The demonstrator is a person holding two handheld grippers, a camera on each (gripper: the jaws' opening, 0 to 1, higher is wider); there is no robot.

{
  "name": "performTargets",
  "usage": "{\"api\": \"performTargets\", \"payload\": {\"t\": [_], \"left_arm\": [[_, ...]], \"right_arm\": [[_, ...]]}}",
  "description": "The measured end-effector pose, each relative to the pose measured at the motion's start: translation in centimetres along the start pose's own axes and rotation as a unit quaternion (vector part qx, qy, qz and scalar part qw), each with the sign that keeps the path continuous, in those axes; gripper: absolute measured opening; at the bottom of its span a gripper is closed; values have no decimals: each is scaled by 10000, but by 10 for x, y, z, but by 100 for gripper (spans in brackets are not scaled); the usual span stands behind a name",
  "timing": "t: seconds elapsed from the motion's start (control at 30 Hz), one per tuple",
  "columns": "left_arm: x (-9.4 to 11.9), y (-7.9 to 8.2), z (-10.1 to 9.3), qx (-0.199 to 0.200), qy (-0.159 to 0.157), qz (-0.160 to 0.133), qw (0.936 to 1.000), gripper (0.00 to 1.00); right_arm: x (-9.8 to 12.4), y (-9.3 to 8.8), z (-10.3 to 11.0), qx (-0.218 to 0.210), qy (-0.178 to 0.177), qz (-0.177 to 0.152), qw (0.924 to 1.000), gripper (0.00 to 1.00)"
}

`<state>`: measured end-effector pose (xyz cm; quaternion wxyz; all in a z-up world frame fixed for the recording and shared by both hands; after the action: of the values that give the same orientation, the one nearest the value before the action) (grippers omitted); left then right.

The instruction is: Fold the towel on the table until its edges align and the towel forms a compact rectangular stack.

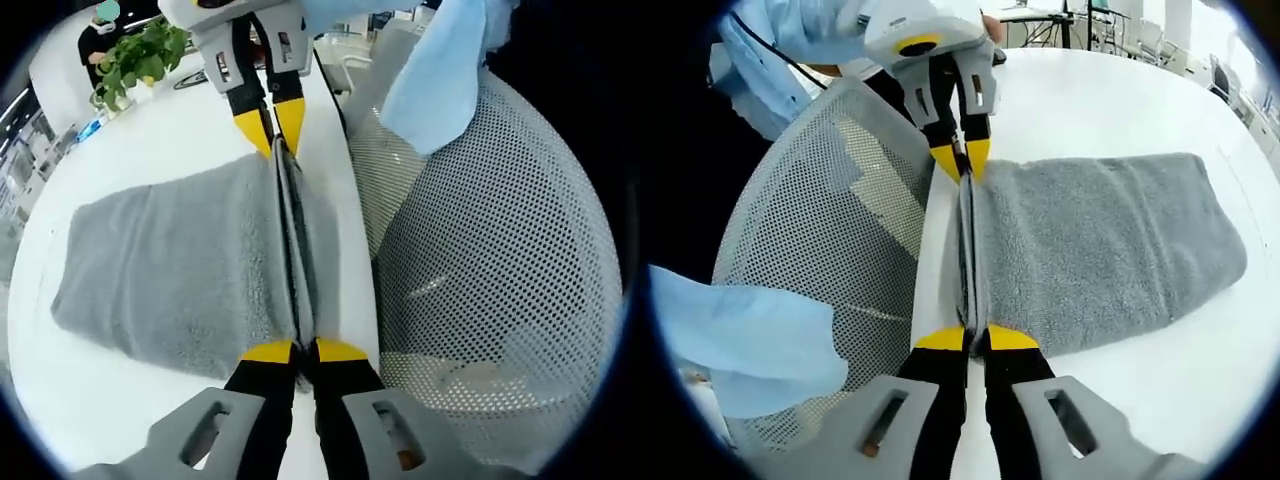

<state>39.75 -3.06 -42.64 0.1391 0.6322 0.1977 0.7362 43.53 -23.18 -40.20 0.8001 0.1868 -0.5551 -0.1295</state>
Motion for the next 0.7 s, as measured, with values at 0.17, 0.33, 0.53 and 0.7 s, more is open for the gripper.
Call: {"api": "performTargets", "payload": {"t": [0.17, 0.33, 0.53, 0.7], "left_arm": [[-3, -2, 1, -139, -19, 121, 9998, 6], [-7, -6, 0, -308, -57, 232, 9992, 7], [-7, -8, -2, -402, -155, 216, 9988, 14], [-7, -9, -3, -451, -198, 175, 9986, 18]], "right_arm": [[-1, 0, -1, -5, 12, 3, 10000, 3], [-1, -1, -2, 2, 2, 25, 10000, 3], [-1, -1, -5, -124, 1, -21, 9999, 3], [4, 1, -8, -439, 48, -224, 9988, 3]]}}
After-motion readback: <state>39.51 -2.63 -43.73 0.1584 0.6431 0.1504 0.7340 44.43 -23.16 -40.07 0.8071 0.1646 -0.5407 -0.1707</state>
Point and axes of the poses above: the point that each gripper's makers call its tool centre point, and the gripper's own axes: x roughly backward along the fingers, z roughly to its left, y roughly out of its top, the point moved 9 cm from there along x, roughly backward along the fingers, and after that the axes turned 7 degrees about y, right-handed, at the moved point
